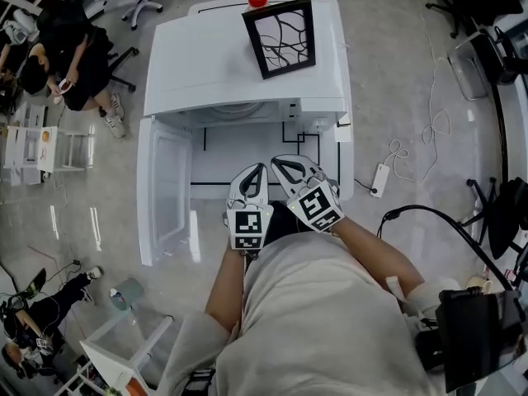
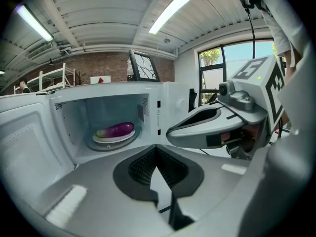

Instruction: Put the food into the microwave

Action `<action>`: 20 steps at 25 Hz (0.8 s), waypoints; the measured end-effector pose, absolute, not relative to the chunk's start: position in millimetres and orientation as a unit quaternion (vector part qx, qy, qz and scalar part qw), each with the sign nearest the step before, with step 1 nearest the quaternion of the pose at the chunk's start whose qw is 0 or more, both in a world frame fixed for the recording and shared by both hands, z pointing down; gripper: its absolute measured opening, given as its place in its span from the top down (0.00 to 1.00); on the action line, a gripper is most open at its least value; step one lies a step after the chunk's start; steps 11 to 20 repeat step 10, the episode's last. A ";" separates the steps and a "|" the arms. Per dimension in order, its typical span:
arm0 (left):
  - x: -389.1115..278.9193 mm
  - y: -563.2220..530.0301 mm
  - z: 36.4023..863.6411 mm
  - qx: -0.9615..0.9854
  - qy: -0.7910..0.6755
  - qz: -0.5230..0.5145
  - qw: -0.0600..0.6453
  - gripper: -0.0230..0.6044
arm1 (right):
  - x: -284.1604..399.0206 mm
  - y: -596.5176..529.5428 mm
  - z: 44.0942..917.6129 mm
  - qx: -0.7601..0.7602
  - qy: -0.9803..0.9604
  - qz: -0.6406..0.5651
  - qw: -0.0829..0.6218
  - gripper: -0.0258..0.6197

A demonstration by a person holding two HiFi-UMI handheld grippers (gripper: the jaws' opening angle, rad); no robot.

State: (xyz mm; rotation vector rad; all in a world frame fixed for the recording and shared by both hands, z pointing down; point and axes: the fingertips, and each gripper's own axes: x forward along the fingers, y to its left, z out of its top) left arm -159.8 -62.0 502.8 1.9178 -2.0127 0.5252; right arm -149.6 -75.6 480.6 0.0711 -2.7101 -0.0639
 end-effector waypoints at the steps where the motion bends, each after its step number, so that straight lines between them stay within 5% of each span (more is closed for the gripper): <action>1: -158.9 -62.2 502.4 0.670 -0.702 0.184 0.155 0.95 | -149.4 -75.6 480.5 0.025 -0.976 -0.023 0.213 0.94; 20: -157.1 -60.9 499.6 0.671 -0.702 0.178 0.156 0.95 | -149.3 -74.3 480.2 0.026 -0.976 -0.026 0.214 0.94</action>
